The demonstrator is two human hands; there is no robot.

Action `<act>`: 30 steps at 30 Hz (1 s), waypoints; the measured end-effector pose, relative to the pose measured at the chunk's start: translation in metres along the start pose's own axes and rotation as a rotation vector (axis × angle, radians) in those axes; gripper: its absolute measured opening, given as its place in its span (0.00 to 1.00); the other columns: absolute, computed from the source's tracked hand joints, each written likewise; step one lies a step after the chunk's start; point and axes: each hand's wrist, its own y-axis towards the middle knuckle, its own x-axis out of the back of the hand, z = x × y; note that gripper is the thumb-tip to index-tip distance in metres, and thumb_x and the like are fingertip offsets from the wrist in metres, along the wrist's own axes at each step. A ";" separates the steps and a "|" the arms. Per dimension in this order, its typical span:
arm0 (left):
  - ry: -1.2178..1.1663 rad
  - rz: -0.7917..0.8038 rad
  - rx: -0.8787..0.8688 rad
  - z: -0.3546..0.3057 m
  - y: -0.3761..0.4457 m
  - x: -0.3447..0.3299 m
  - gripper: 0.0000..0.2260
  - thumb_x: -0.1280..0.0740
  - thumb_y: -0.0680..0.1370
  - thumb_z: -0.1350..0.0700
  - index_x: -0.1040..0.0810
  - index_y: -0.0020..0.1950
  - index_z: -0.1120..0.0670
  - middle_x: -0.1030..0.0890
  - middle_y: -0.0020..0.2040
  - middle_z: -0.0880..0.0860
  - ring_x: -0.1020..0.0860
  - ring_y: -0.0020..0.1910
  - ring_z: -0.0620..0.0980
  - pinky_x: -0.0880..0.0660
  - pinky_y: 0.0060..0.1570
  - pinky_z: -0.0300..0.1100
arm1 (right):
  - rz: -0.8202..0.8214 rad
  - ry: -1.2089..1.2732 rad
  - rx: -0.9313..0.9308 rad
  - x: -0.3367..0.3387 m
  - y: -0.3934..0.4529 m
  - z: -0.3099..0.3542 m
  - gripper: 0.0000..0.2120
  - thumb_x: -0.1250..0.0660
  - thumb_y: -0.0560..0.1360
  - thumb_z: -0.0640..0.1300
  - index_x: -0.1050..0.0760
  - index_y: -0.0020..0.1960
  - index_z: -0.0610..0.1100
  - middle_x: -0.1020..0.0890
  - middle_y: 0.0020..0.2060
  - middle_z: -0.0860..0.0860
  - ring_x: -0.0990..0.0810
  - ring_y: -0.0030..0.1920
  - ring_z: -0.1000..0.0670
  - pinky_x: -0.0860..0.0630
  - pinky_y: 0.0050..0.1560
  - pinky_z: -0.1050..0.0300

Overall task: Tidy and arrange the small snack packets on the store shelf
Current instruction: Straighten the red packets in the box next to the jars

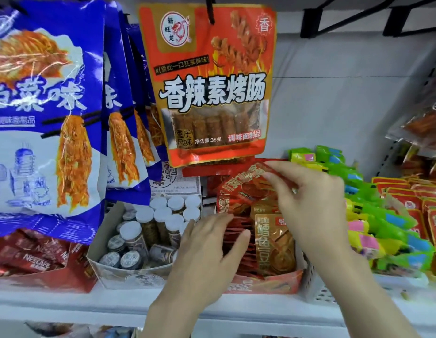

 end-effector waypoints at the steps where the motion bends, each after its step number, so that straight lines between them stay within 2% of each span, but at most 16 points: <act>1: 0.001 -0.006 -0.009 0.001 0.000 0.000 0.31 0.55 0.76 0.30 0.34 0.74 0.41 0.32 0.69 0.37 0.39 0.70 0.39 0.42 0.74 0.44 | 0.025 -0.002 -0.003 -0.007 -0.002 -0.001 0.06 0.26 0.74 0.42 0.15 0.51 0.46 0.13 0.44 0.53 0.15 0.43 0.52 0.25 0.48 0.61; 3: -0.008 -0.005 -0.024 0.003 0.000 0.000 0.27 0.53 0.77 0.30 0.33 0.72 0.39 0.31 0.66 0.36 0.37 0.67 0.37 0.40 0.71 0.40 | 0.077 -0.005 0.000 -0.019 -0.006 -0.006 0.06 0.26 0.73 0.42 0.14 0.49 0.47 0.13 0.44 0.53 0.15 0.43 0.52 0.26 0.48 0.64; 6: -0.003 0.012 -0.014 0.007 0.002 0.001 0.29 0.52 0.76 0.30 0.34 0.72 0.40 0.33 0.67 0.35 0.38 0.68 0.38 0.40 0.71 0.39 | 0.204 0.006 0.008 -0.034 -0.011 -0.010 0.06 0.25 0.72 0.42 0.14 0.47 0.50 0.13 0.42 0.55 0.16 0.42 0.55 0.26 0.48 0.67; 9: 0.010 0.002 -0.027 0.007 0.005 0.001 0.30 0.52 0.75 0.31 0.32 0.72 0.42 0.31 0.66 0.37 0.37 0.67 0.39 0.39 0.69 0.39 | 0.456 -0.063 -0.035 -0.049 -0.014 -0.009 0.07 0.27 0.73 0.44 0.15 0.49 0.54 0.13 0.43 0.54 0.16 0.45 0.53 0.22 0.49 0.58; 11: 0.015 -0.002 -0.031 0.008 0.005 0.000 0.30 0.52 0.75 0.31 0.32 0.72 0.44 0.32 0.67 0.38 0.37 0.68 0.41 0.40 0.70 0.39 | 0.555 -0.149 -0.033 -0.055 -0.005 -0.008 0.07 0.29 0.75 0.46 0.15 0.51 0.55 0.13 0.44 0.53 0.16 0.47 0.51 0.22 0.50 0.56; 15: 0.020 0.007 -0.032 0.011 0.003 -0.002 0.30 0.49 0.78 0.31 0.35 0.75 0.44 0.35 0.72 0.39 0.42 0.71 0.40 0.48 0.73 0.38 | 0.537 -0.288 -0.039 -0.046 0.024 -0.004 0.07 0.29 0.75 0.51 0.16 0.52 0.58 0.14 0.43 0.48 0.17 0.46 0.42 0.21 0.47 0.51; 18: 0.016 0.005 -0.038 0.012 0.002 -0.002 0.29 0.48 0.79 0.32 0.34 0.75 0.44 0.35 0.73 0.39 0.42 0.71 0.40 0.49 0.75 0.40 | 0.642 -0.348 -0.032 -0.048 0.025 0.002 0.08 0.28 0.73 0.50 0.16 0.52 0.59 0.15 0.46 0.51 0.18 0.49 0.45 0.21 0.49 0.53; 20: -0.006 0.005 -0.036 0.011 0.001 -0.002 0.29 0.48 0.78 0.32 0.33 0.74 0.44 0.35 0.71 0.39 0.40 0.70 0.41 0.45 0.74 0.42 | 0.718 -0.386 -0.028 -0.059 0.016 0.002 0.09 0.29 0.74 0.49 0.17 0.53 0.59 0.15 0.48 0.52 0.18 0.51 0.47 0.21 0.50 0.55; 22: -0.036 -0.008 -0.021 0.011 0.001 -0.001 0.28 0.48 0.77 0.31 0.32 0.72 0.43 0.36 0.66 0.39 0.36 0.67 0.43 0.37 0.70 0.44 | 0.773 -0.391 -0.028 -0.070 0.007 -0.003 0.10 0.31 0.76 0.46 0.17 0.55 0.58 0.15 0.50 0.51 0.19 0.52 0.47 0.22 0.50 0.58; 25: -0.060 -0.018 -0.003 0.011 0.001 -0.001 0.26 0.45 0.76 0.31 0.30 0.68 0.44 0.43 0.66 0.40 0.34 0.67 0.46 0.31 0.66 0.45 | 0.872 -0.320 -0.100 -0.075 0.002 -0.011 0.11 0.35 0.80 0.43 0.16 0.55 0.52 0.15 0.48 0.49 0.19 0.50 0.48 0.27 0.44 0.61; 27: -0.049 -0.003 -0.014 0.012 0.000 -0.002 0.27 0.46 0.76 0.30 0.32 0.70 0.43 0.51 0.75 0.39 0.42 0.74 0.46 0.36 0.71 0.46 | 0.952 -0.242 -0.121 -0.073 0.004 -0.016 0.12 0.38 0.81 0.44 0.16 0.46 0.46 0.16 0.42 0.48 0.19 0.43 0.49 0.29 0.39 0.60; 28: -0.037 0.006 -0.022 0.012 0.000 -0.002 0.28 0.47 0.76 0.30 0.34 0.72 0.42 0.54 0.78 0.38 0.48 0.76 0.43 0.42 0.74 0.47 | 0.986 -0.216 -0.115 -0.072 0.007 -0.016 0.15 0.39 0.82 0.45 0.19 0.40 0.46 0.17 0.38 0.48 0.20 0.40 0.49 0.30 0.37 0.59; 29: -0.026 0.015 -0.027 0.012 0.000 -0.002 0.29 0.49 0.76 0.30 0.35 0.73 0.42 0.53 0.79 0.39 0.52 0.76 0.39 0.48 0.75 0.46 | 0.999 -0.207 -0.114 -0.071 0.009 -0.016 0.16 0.40 0.82 0.45 0.21 0.39 0.47 0.17 0.38 0.48 0.21 0.39 0.50 0.31 0.37 0.60; 30: -0.017 0.019 -0.030 0.012 0.000 -0.002 0.28 0.49 0.77 0.30 0.36 0.73 0.42 0.48 0.79 0.39 0.53 0.74 0.36 0.51 0.75 0.44 | 0.977 -0.208 -0.119 -0.070 0.012 -0.016 0.14 0.40 0.82 0.44 0.20 0.41 0.48 0.16 0.40 0.49 0.20 0.41 0.50 0.29 0.39 0.61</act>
